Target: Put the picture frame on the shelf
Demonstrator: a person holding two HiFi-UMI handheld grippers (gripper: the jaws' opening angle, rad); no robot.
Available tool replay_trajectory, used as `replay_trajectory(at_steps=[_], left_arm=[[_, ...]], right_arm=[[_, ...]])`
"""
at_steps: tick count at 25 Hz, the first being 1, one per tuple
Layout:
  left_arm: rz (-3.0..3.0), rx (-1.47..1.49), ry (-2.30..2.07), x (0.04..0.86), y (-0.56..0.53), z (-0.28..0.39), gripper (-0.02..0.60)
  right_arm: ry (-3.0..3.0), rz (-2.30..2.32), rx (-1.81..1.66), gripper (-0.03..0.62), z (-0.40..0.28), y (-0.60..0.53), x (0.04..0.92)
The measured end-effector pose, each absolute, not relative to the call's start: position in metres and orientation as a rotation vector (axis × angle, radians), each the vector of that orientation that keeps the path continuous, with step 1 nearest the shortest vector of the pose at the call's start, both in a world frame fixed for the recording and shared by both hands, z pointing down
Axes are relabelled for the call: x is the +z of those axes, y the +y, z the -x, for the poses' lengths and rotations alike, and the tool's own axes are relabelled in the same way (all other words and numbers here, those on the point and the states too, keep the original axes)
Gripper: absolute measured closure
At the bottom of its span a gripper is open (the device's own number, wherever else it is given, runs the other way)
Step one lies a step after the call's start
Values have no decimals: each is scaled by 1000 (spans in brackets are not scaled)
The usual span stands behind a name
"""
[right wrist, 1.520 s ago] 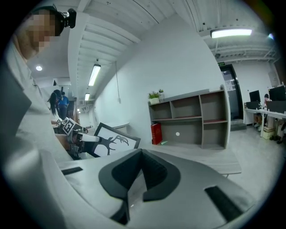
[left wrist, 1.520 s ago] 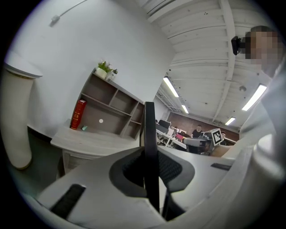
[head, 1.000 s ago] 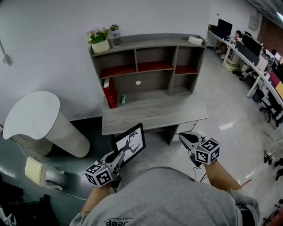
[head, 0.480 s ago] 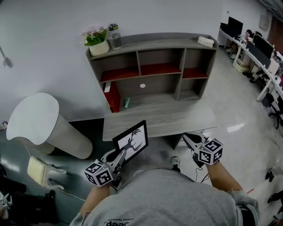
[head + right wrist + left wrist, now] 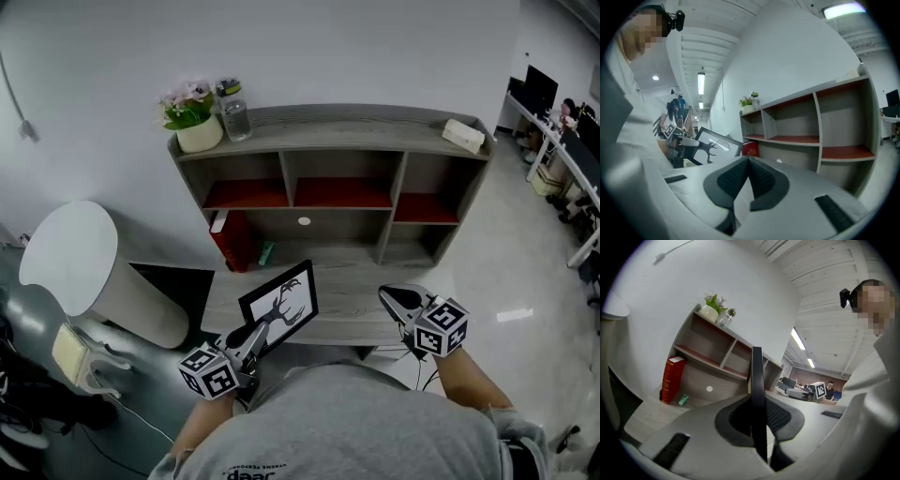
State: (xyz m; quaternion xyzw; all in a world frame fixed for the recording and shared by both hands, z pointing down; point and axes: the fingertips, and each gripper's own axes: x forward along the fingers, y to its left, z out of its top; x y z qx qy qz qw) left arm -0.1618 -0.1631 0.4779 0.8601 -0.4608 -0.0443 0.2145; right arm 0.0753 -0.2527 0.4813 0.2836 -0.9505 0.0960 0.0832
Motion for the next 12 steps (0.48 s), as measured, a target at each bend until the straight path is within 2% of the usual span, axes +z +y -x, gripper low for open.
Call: replay_trajectory(at_steps=[12], left_arm=[[-2382, -283, -1271, 413, -257, 108, 525]], right_arm=[[-2941, -672, 263, 585, -114, -362, 455]])
